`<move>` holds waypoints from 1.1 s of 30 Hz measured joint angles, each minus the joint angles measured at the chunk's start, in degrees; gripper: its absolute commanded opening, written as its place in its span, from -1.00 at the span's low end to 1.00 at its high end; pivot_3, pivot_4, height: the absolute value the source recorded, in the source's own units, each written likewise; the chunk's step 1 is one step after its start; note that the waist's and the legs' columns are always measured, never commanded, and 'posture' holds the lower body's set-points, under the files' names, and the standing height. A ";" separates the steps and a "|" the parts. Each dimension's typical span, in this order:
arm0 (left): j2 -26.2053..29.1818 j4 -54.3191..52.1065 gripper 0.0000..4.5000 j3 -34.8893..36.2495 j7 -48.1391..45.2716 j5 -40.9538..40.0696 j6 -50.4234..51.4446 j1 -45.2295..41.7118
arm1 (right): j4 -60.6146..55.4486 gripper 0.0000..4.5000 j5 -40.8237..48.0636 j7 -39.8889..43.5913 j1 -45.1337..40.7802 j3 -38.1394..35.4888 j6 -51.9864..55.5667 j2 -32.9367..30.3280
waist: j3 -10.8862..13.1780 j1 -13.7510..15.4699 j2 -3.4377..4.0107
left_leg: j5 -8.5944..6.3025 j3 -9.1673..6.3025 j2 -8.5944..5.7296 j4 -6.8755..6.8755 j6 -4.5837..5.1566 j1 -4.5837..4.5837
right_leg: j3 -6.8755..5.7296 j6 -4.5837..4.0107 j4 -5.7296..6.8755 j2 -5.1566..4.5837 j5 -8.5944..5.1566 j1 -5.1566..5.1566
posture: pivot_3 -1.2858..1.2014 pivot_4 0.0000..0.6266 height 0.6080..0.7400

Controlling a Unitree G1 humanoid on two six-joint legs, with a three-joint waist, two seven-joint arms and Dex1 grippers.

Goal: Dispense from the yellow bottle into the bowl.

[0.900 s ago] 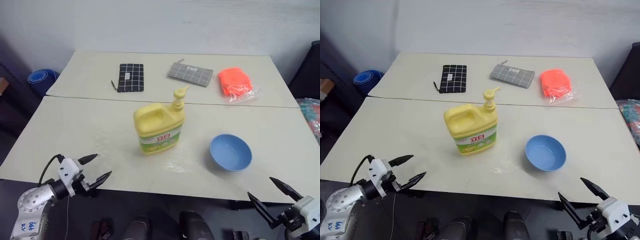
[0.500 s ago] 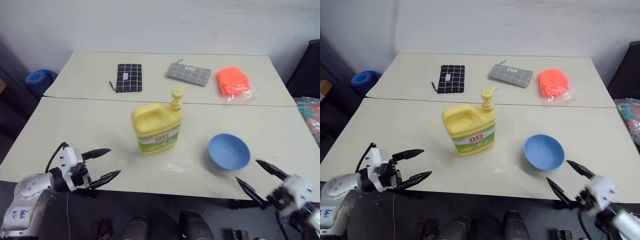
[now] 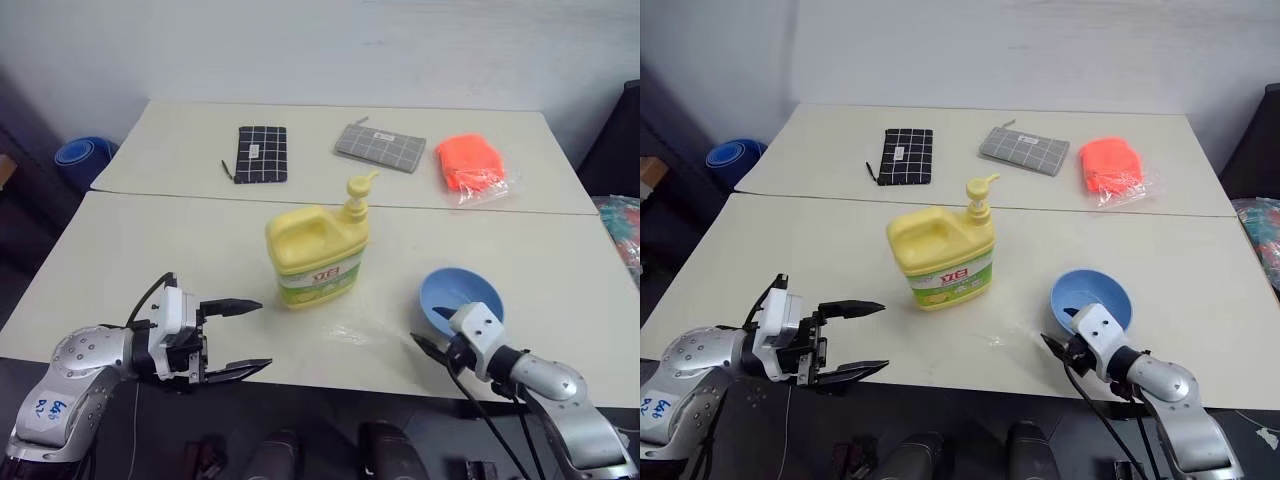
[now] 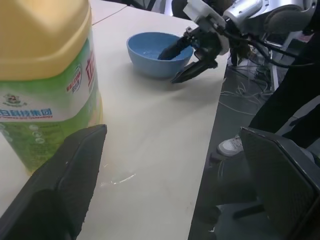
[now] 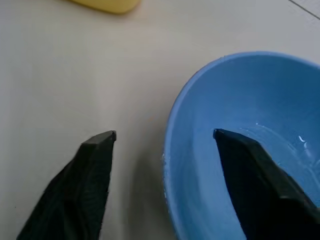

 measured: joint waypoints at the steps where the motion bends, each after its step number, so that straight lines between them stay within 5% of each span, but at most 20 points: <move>1: -0.27 -0.78 1.00 0.41 0.31 -1.03 0.24 -0.43 | 0.12 -0.16 -0.38 -0.08 -0.72 0.29 0.00 0.00 | 0.00 -0.01 0.00 | 0.00 0.00 0.00 0.00 0.00 0.00 | 0.00 0.00 0.01 0.00 0.00 -0.01 | 0.03 -0.52 1.00; 7: 6.33 -4.07 1.00 7.51 2.90 -13.80 11.82 -5.46 | -0.01 -0.98 -0.69 0.88 -1.30 0.82 0.02 -1.53 | 0.03 -0.04 -0.05 | 0.00 -0.01 0.02 0.05 0.00 -0.01 | 0.02 0.00 0.04 0.01 0.00 0.00 | 0.03 -0.52 1.00; 9: 7.65 -4.46 1.00 9.23 4.54 -18.11 15.02 -9.98 | 0.01 -0.98 -0.74 1.73 -1.67 0.74 0.05 -2.38 | 0.04 0.13 -0.06 | 0.00 -0.02 0.01 0.08 0.00 -0.01 | -0.01 0.00 0.04 0.01 0.00 0.02 | 0.03 -0.52 1.00; 14: 6.46 -2.18 0.34 7.82 12.91 -25.36 21.32 -28.46 | -0.11 -1.00 0.59 5.07 -6.60 0.36 -0.04 -4.65 | 0.05 -0.04 -0.08 | 0.00 -0.02 -0.02 0.12 -0.01 -0.01 | -0.02 0.01 0.10 0.04 0.01 0.00 | 0.03 -0.52 1.00; 18: -1.60 5.72 -0.21 -1.07 15.82 -19.87 20.56 -45.43 | 0.32 -1.00 3.44 10.45 -18.42 -0.41 2.74 -9.49 | 0.11 -0.15 -0.14 | 0.02 0.02 -0.03 0.23 -0.04 -0.07 | -0.14 0.04 0.15 0.25 0.02 -0.05 | 0.03 -0.52 1.00; 24: -11.00 18.87 -0.99 -10.55 16.47 -6.61 15.05 -57.54 | 5.20 -1.00 5.63 16.82 -35.66 3.17 6.94 -10.25 | 0.18 -0.26 -0.27 | 0.00 0.01 0.01 0.19 -0.08 -0.17 | -0.29 0.06 0.19 0.28 0.04 -0.21 | 0.03 -0.52 1.00; 33: -14.43 23.05 -0.99 -14.37 16.48 -1.47 20.69 -60.07 | 12.69 -1.00 7.86 25.39 -52.88 9.03 12.71 -7.81 | 0.25 -0.29 -0.38 | 0.00 -0.04 0.02 0.27 -0.08 -0.30 | -0.24 0.07 0.25 0.20 0.04 -0.36 | 0.03 -0.52 1.00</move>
